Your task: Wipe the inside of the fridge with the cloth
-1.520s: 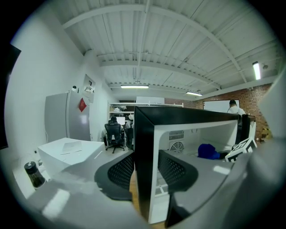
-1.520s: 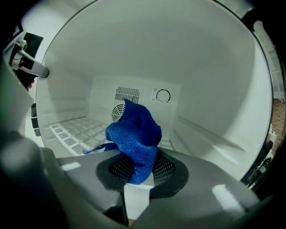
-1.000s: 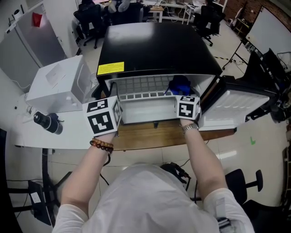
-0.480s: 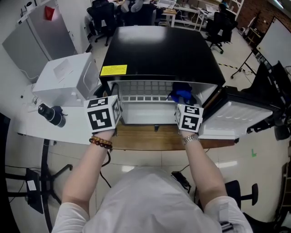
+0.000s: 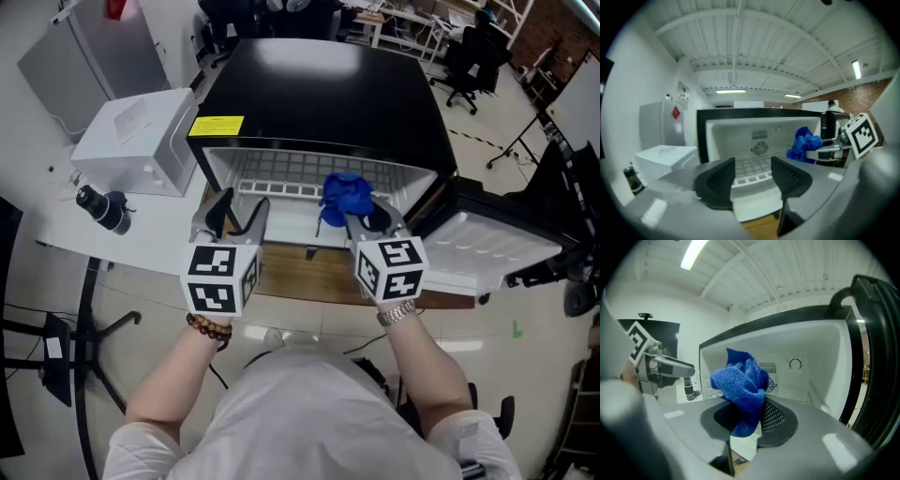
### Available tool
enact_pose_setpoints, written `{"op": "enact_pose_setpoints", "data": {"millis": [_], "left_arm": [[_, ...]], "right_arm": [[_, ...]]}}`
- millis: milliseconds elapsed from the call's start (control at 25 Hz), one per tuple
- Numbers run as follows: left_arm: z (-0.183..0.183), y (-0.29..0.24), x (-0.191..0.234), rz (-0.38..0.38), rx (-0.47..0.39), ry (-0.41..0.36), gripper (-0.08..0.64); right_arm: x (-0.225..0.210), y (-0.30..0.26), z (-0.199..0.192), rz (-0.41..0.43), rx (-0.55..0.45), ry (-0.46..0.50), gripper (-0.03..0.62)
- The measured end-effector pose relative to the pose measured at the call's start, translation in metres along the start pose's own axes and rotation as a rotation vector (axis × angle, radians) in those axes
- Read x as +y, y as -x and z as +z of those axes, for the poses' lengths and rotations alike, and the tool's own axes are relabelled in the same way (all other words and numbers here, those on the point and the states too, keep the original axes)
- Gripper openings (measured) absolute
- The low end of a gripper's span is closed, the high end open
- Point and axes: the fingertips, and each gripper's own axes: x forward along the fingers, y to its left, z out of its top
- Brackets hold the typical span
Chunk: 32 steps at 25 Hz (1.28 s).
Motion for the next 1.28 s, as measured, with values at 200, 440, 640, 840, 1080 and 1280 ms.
{"op": "enact_pose_setpoints", "data": {"millis": [200, 440, 640, 840, 1080, 1280], "left_arm": [[-0.01, -0.02, -0.095, -0.407, 0.104, 0.268, 0.367], [-0.008, -0.018, -0.143, -0.685, 0.181, 0.549, 0.387], [-0.005, -0.019, -0.176, -0.803, 0.204, 0.726, 0.379], [-0.01, -0.019, -0.192, -0.843, 0.231, 0.769, 0.347], [-0.016, -0.015, -0.202, -0.84, 0.244, 0.702, 0.298], [-0.022, -0.018, -0.203, -0.732, 0.248, 0.534, 0.241]], "right_arm": [[0.019, 0.024, 0.001, 0.099, -0.017, 0.1, 0.089], [0.027, 0.04, -0.002, 0.138, -0.046, 0.204, 0.089], [0.023, 0.058, -0.008, 0.18, -0.063, 0.247, 0.089], [0.031, 0.066, -0.012, 0.226, -0.079, 0.278, 0.089], [0.039, 0.074, -0.018, 0.262, -0.091, 0.279, 0.09], [0.035, 0.073, -0.029, 0.238, -0.059, 0.241, 0.11]]}}
